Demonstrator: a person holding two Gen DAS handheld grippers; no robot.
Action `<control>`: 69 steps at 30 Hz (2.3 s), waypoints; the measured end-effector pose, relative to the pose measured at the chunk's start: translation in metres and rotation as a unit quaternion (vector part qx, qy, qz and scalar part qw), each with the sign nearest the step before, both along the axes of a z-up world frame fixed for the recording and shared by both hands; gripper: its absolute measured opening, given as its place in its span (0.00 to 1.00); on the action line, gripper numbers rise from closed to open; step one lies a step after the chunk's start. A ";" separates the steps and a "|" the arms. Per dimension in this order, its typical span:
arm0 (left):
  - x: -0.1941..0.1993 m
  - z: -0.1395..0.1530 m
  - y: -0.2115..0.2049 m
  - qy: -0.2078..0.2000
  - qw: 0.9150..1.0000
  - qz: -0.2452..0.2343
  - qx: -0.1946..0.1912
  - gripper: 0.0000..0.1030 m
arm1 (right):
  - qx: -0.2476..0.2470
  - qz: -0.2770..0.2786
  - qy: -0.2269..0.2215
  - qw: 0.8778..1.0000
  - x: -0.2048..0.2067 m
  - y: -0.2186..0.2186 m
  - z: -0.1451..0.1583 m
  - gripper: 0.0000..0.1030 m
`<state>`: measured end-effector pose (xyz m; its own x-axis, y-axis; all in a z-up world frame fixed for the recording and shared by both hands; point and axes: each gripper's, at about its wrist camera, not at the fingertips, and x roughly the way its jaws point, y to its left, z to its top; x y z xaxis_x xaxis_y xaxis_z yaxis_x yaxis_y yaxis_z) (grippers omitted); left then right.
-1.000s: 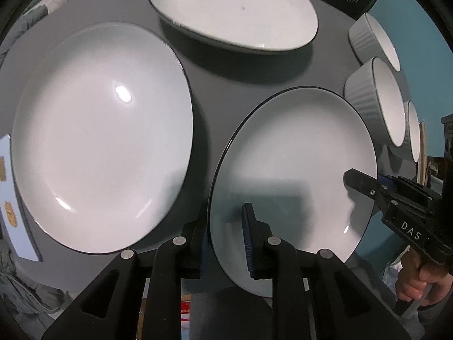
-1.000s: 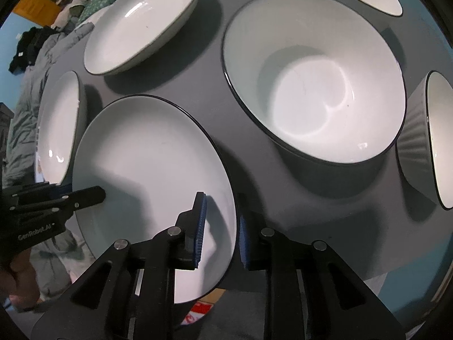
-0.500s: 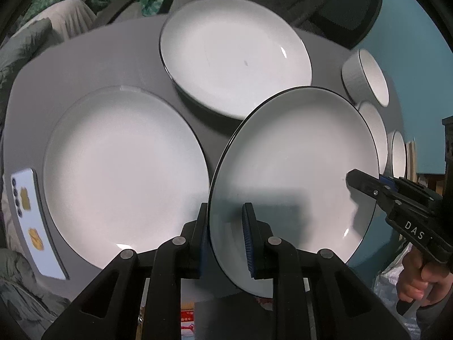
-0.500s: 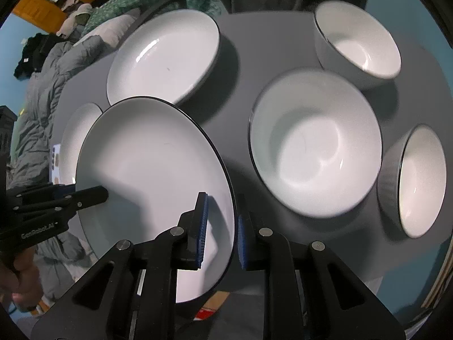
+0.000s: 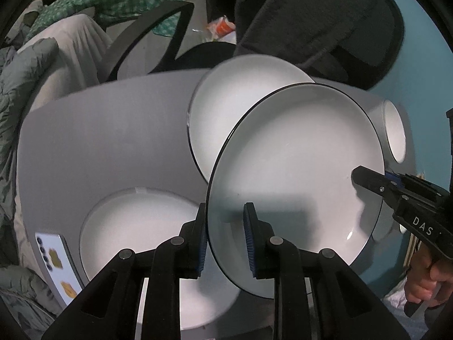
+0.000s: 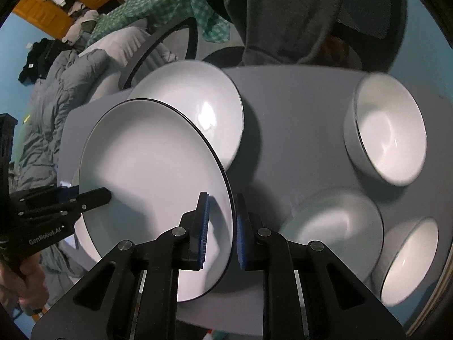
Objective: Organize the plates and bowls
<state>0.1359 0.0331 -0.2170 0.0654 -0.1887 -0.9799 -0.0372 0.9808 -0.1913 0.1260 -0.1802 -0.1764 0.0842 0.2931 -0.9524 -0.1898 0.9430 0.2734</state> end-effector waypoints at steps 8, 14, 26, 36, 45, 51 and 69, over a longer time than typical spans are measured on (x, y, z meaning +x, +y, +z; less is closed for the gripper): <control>0.033 -0.018 0.021 0.014 0.999 0.027 0.016 0.23 | 0.002 0.027 0.010 1.000 0.035 0.011 -0.012 0.16; 0.051 -0.028 0.023 0.025 0.999 0.040 0.023 0.24 | -0.003 0.037 0.026 0.999 0.054 0.016 -0.023 0.16; 0.062 -0.033 0.016 0.039 0.998 0.042 0.040 0.24 | -0.007 0.037 0.050 0.998 0.070 0.014 -0.028 0.18; 0.062 -0.033 0.011 0.050 0.996 0.034 0.062 0.25 | -0.026 0.041 0.083 0.995 0.073 0.016 -0.031 0.22; 0.058 -0.034 0.011 0.048 0.996 0.036 0.060 0.25 | -0.029 0.040 0.093 0.994 0.072 0.016 -0.029 0.28; 0.054 -0.032 0.013 0.050 0.996 0.044 0.053 0.25 | -0.021 0.030 0.092 0.995 0.069 0.012 -0.024 0.32; 0.036 -0.016 0.012 0.026 0.997 0.043 0.057 0.38 | -0.049 0.034 0.068 0.996 0.061 0.011 -0.015 0.39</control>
